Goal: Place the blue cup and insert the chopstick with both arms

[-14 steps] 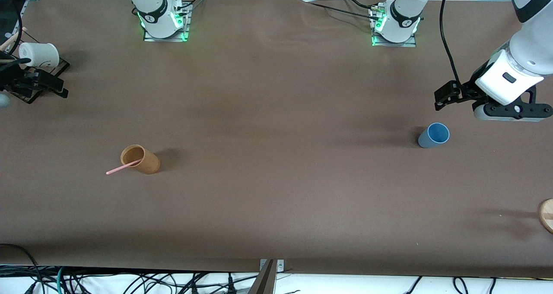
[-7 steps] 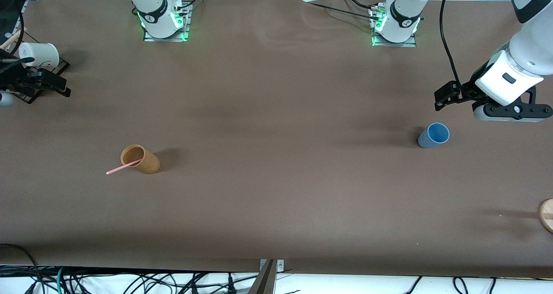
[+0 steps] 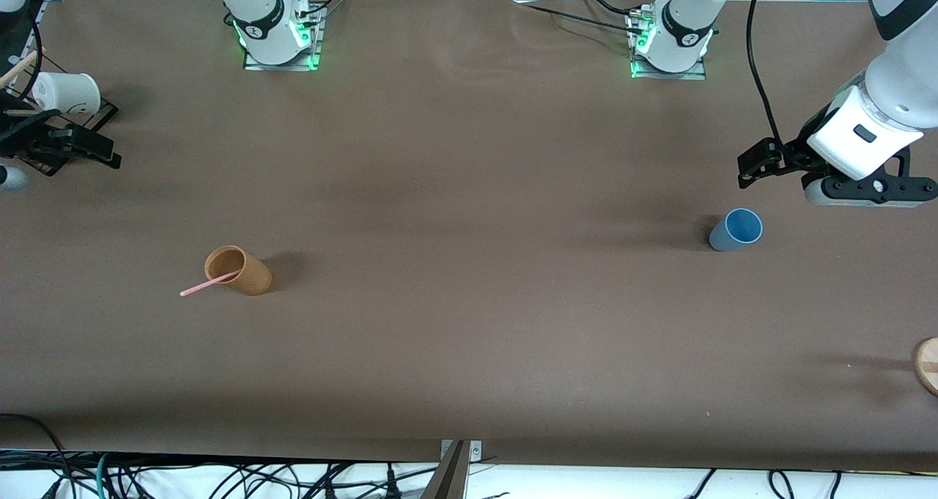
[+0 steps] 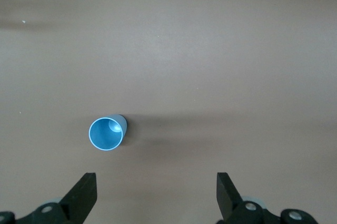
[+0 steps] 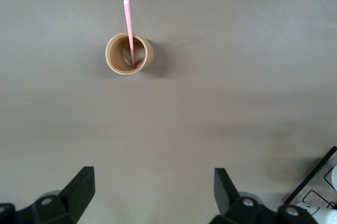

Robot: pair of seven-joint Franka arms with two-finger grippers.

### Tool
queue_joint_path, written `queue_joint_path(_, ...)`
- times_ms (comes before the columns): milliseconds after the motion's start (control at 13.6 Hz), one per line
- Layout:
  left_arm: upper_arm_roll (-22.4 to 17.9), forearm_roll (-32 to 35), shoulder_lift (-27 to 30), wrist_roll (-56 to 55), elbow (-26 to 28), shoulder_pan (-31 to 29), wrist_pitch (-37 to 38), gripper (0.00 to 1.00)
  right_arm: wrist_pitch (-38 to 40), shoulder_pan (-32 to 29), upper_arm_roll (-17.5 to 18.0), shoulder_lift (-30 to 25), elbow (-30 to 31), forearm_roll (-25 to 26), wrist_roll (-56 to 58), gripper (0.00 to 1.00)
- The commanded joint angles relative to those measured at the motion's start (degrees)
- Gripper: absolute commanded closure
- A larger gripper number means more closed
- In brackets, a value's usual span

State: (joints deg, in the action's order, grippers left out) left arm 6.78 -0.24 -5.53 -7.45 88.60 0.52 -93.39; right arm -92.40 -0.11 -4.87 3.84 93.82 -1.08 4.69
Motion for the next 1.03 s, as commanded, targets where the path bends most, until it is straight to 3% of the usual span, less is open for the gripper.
queue_joint_path(0,-0.19,-1.26,-0.44,1.39,-1.33,-0.52,0.93,0.00,0.20,0.02,0.12,0.64,-1.18,-0.77,-0.20,0.00)
queue_joint_path(589,-0.28,-0.64,-5.71,1.56,-1.24,-1.66,0.23,0.00,-1.29,0.72,0.38,2.48,-2.41,-0.86,-1.00,0.00)
queue_joint_path(810,-0.37,-0.03,-7.03,1.56,2.52,-0.80,-3.01,0.00,-2.51,0.90,0.47,3.80,-2.59,0.10,-0.82,0.00)
queue_joint_path(957,-0.37,1.98,-6.25,1.65,9.01,0.53,-9.49,0.00,-5.58,0.81,0.30,4.33,-2.07,-0.76,-1.25,0.01)
